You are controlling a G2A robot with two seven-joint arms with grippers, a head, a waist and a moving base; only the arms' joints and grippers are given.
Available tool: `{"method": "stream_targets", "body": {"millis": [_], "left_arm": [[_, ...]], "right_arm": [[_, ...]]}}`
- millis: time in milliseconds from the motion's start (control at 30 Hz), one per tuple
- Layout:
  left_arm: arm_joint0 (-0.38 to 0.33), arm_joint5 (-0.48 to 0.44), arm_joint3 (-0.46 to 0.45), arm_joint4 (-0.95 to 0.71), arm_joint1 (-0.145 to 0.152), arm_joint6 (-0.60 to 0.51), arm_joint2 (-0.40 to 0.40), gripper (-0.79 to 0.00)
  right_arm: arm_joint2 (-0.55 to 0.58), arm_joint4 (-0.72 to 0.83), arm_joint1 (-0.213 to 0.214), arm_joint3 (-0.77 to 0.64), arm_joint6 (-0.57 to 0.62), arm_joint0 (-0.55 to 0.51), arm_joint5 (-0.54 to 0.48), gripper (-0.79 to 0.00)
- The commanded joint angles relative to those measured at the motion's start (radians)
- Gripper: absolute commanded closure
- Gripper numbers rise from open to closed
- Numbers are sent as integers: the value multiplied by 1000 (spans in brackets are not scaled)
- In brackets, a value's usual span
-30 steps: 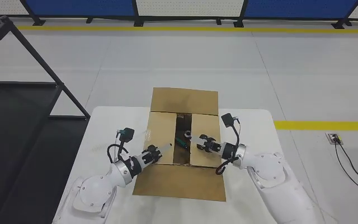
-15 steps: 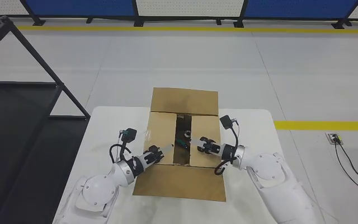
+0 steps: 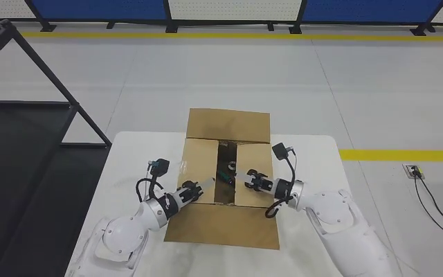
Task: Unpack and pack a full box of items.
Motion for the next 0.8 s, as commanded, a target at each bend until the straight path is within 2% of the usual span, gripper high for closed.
{"method": "stream_targets", "body": {"millis": [0, 300, 433, 633, 767], "left_arm": [[6, -8, -8, -7, 1, 5, -6, -785], [39, -33, -55, -39, 8, 32, -51, -785], [70, -54, -91, -55, 15, 23, -94, -785], [132, -122, -134, -161, 36, -131, -218, -785], [186, -181, -142, -296, 49, -251, -320, -785]], "right_arm": [[4, 2, 1, -11, -9, -5, -10, -785], [28, 16, 7, -63, -48, -30, -50, -785], [45, 34, 11, -88, -53, -44, -81, -785], [91, 82, 22, -122, -15, -64, -143, -785], [120, 117, 30, -137, 19, -68, -176, -785]]}}
